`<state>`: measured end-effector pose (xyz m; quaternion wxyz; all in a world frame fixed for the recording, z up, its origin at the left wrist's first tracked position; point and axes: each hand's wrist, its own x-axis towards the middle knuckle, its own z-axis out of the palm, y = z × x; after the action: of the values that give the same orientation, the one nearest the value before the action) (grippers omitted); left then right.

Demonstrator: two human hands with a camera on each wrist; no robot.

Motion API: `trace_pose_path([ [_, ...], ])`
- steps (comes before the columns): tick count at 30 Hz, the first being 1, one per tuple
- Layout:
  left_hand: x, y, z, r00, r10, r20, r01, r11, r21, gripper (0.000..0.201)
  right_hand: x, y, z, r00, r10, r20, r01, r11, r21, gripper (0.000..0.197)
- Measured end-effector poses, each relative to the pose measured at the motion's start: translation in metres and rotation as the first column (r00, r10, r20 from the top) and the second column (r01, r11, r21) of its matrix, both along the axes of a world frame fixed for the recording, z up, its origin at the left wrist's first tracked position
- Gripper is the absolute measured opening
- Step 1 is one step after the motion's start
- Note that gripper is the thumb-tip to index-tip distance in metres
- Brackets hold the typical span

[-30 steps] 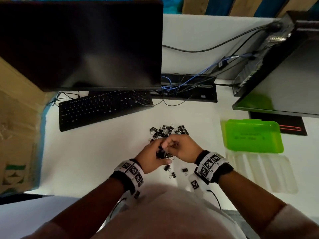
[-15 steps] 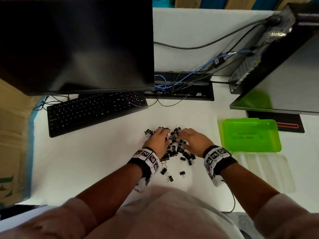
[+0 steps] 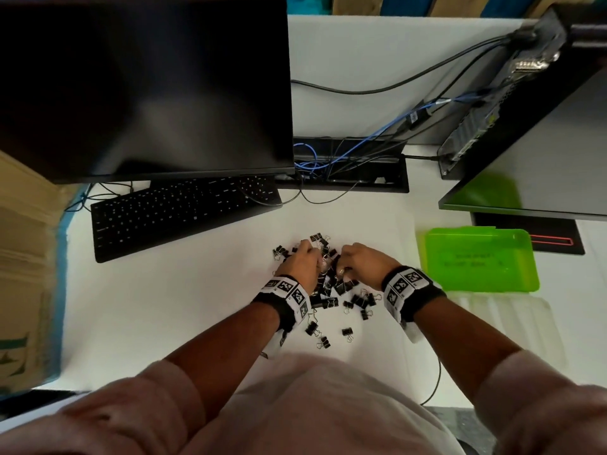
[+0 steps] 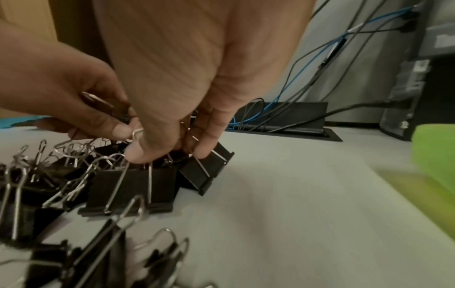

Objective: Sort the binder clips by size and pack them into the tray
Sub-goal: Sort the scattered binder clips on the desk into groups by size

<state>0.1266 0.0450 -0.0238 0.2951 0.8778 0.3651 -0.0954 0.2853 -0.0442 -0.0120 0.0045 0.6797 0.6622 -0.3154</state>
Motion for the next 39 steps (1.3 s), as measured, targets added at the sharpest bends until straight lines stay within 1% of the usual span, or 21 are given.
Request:
trace_pose_path([
  [3, -0.004, -0.001, 0.002, 0.997, 0.002, 0.083, -0.001, 1.000, -0.015, 0.017, 0.007, -0.005, 0.000, 0.989, -0.114, -0.093, 0.109, 0.993, -0.053, 0.013],
  [4, -0.005, -0.001, 0.002, 0.996, 0.000, 0.090, 0.002, 1.000, -0.014, 0.015, 0.009, -0.007, 0.002, 0.981, -0.151, -0.117, 0.144, 0.987, -0.066, 0.012],
  [5, -0.006, -0.001, 0.004, 0.997, -0.009, 0.081, 0.010, 1.000, -0.014, 0.017, 0.011, -0.010, 0.004, 0.973, -0.186, -0.140, 0.177, 0.982, -0.072, 0.013],
  [7, -0.007, 0.000, 0.007, 0.998, -0.028, 0.048, 0.030, 0.999, -0.037, 0.026, 0.015, -0.014, 0.008, 0.945, -0.265, -0.193, 0.250, 0.963, -0.099, 0.011],
  [10, -0.015, -0.001, 0.009, 0.998, -0.051, 0.024, 0.054, 0.993, -0.104, 0.031, 0.023, -0.019, 0.016, 0.868, -0.409, -0.282, 0.376, 0.912, -0.164, 0.009],
  [13, -0.024, -0.009, 0.008, 0.981, -0.194, -0.021, 0.189, 0.974, -0.127, 0.035, 0.034, -0.021, 0.024, 0.760, -0.543, -0.356, 0.513, 0.839, -0.184, 0.008],
  [15, -0.030, -0.013, 0.004, 0.960, -0.276, -0.041, 0.268, 0.954, -0.135, 0.036, 0.041, -0.021, 0.030, 0.708, -0.592, -0.385, 0.554, 0.804, -0.217, 0.011],
  [17, -0.035, -0.015, -0.002, 0.952, -0.302, -0.054, 0.292, 0.947, -0.137, 0.030, 0.045, -0.021, 0.033, 0.709, -0.585, -0.394, 0.526, 0.811, -0.257, 0.016],
  [19, -0.038, -0.016, -0.008, 0.953, -0.298, -0.044, 0.291, 0.949, -0.122, 0.026, 0.042, -0.021, 0.032, 0.747, -0.543, -0.384, 0.466, 0.839, -0.281, 0.018],
  [22, -0.039, -0.016, -0.008, 0.960, -0.276, -0.049, 0.271, 0.959, -0.083, 0.021, 0.032, -0.021, 0.030, 0.776, -0.495, -0.391, 0.400, 0.865, -0.302, 0.014],
  [25, -0.039, -0.013, -0.004, 0.967, -0.253, -0.040, 0.249, 0.964, -0.089, 0.017, 0.029, -0.021, 0.032, 0.773, -0.478, -0.418, 0.378, 0.875, -0.302, 0.014],
  [27, -0.039, -0.011, -0.003, 0.974, -0.225, -0.009, 0.223, 0.970, -0.095, 0.015, 0.032, -0.022, 0.032, 0.752, -0.506, -0.423, 0.414, 0.861, -0.295, 0.015],
  [30, -0.040, -0.008, -0.001, 0.989, -0.142, 0.051, 0.148, 0.980, -0.131, 0.018, 0.037, -0.024, 0.033, 0.655, -0.587, -0.475, 0.509, 0.808, -0.297, 0.016],
  [31, -0.040, -0.007, 0.002, 0.990, -0.116, 0.081, 0.127, 0.981, -0.145, 0.019, 0.036, -0.024, 0.034, 0.638, -0.595, -0.489, 0.525, 0.801, -0.288, 0.017],
  [32, -0.040, -0.006, 0.006, 0.989, -0.094, 0.115, 0.112, 0.981, -0.160, 0.019, 0.034, -0.023, 0.035, 0.642, -0.586, -0.494, 0.528, 0.806, -0.270, 0.017],
  [34, -0.043, -0.001, 0.014, 0.982, -0.056, 0.180, 0.089, 0.979, -0.182, 0.019, 0.024, -0.016, 0.037, 0.675, -0.548, -0.495, 0.507, 0.831, -0.228, 0.015],
  [36, -0.052, 0.006, 0.022, 0.975, 0.024, 0.220, 0.018, 0.982, -0.188, 0.018, 0.008, -0.004, 0.039, 0.704, -0.497, -0.507, 0.466, 0.863, -0.198, 0.012],
  [39, -0.072, 0.015, 0.032, 0.960, 0.144, 0.238, -0.091, 0.971, -0.220, 0.016, -0.017, 0.020, 0.039, 0.736, -0.426, -0.525, 0.418, 0.897, -0.142, 0.006],
])
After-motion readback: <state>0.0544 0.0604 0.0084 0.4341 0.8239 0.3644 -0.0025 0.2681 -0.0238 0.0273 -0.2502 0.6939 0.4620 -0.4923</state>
